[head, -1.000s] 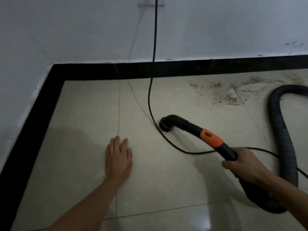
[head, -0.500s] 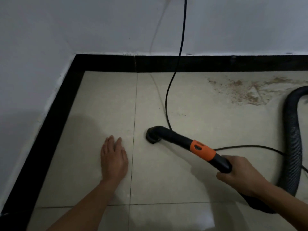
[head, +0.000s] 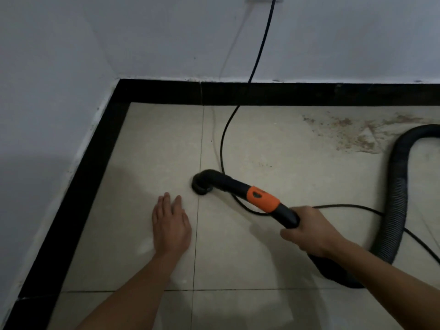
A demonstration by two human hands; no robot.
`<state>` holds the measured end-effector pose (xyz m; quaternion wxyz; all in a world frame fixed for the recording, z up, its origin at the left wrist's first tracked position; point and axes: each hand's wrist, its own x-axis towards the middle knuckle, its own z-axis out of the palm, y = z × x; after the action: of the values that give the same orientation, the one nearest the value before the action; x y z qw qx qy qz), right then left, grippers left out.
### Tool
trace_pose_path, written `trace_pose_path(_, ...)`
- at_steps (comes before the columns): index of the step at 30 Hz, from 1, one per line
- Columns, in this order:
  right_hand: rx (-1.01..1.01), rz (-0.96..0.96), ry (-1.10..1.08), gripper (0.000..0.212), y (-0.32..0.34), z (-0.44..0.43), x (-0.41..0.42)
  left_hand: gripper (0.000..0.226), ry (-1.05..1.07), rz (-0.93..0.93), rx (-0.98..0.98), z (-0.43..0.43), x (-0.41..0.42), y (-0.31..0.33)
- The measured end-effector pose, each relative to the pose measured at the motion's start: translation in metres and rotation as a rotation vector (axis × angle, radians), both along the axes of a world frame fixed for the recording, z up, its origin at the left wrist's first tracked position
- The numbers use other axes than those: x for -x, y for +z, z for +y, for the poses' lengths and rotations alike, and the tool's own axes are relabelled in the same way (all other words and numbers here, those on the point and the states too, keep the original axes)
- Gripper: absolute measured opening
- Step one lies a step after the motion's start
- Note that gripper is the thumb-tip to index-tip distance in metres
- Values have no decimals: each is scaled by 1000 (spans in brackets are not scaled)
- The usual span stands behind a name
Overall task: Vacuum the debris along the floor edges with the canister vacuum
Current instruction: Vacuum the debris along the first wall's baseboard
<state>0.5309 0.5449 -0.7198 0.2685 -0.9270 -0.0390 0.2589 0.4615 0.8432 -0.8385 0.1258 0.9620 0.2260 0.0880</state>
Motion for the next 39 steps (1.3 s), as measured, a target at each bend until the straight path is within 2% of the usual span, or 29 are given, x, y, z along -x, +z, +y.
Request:
trace_pose_path(6, -34, -72, -288, 13, 17, -87, 18, 41, -9, 9, -24, 0, 0, -1)
trace_pose_path(11, 14, -132, -466, 11, 10, -105, 7, 40, -11, 35, -20, -1, -1, -3)
trace_pose_path(19, 0, -104, -244, 15, 0, -54, -13, 40, -16, 39, -21, -1, -2, -6)
trace_pose_path(21, 8, -67, -212, 15, 3, -59, -14, 41, -19, 45, -24, 0, -2, -6)
trace_pose_path(25, 65, -109, -313, 13, 9, -102, 0, 41, -8, 57, -19, -2, -2, -4)
trace_pose_path(30, 118, -34, -159, 13, 6, -116, 26, 43, -5, 71, -24, -4, -2, -1)
trace_pose_path(34, 94, -141, -219, 11, 0, -83, 0, 43, -7, 55, -7, -7, -3, 0)
trace_pose_path(39, 15, -120, -173, 15, -6, -11, -47, 42, -9, 66, -4, -7, -2, -1)
